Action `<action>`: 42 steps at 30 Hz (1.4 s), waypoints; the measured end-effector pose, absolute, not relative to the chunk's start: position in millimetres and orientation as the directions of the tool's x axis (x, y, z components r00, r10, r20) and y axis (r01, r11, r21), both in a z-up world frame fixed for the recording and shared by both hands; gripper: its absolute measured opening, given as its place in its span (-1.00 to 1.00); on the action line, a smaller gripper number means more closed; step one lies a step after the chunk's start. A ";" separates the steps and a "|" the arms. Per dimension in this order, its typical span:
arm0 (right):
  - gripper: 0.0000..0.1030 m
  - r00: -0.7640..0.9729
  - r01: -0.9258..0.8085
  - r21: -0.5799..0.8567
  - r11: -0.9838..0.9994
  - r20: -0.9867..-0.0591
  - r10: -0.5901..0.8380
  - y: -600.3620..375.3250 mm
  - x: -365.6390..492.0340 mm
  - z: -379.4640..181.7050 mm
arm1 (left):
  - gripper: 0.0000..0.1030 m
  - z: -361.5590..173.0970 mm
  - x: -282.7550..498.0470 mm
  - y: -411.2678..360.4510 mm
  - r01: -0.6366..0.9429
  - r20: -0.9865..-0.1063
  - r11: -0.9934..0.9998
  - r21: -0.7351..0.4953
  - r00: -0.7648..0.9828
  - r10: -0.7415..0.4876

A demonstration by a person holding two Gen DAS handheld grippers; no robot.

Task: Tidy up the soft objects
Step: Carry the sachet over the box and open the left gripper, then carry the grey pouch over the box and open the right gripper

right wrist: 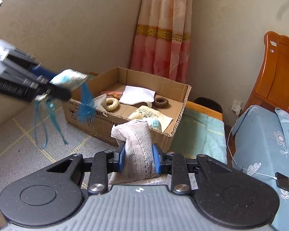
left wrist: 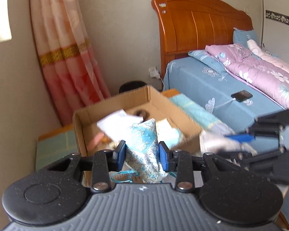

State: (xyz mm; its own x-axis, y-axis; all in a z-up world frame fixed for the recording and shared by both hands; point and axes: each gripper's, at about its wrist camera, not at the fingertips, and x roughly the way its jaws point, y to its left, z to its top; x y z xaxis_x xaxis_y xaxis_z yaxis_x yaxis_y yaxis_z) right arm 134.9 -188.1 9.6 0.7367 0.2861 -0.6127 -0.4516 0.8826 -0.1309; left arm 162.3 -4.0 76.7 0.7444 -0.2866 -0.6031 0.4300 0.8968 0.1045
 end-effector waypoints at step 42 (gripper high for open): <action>0.46 0.726 -0.439 -0.149 0.886 -0.639 0.252 -178.2 174.7 20.2 | 0.99 39.5 153.8 44.3 0.232 -0.548 0.973 0.018 0.816 -0.184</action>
State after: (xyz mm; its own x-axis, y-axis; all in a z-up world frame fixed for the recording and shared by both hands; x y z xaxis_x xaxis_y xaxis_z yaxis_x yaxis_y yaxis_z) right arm 174.7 -178.2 20.2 0.7264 0.2522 -0.6393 -0.4390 0.8860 -0.1494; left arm 153.8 44.3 39.5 0.8158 -0.1843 -0.5482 0.2317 0.9726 0.0180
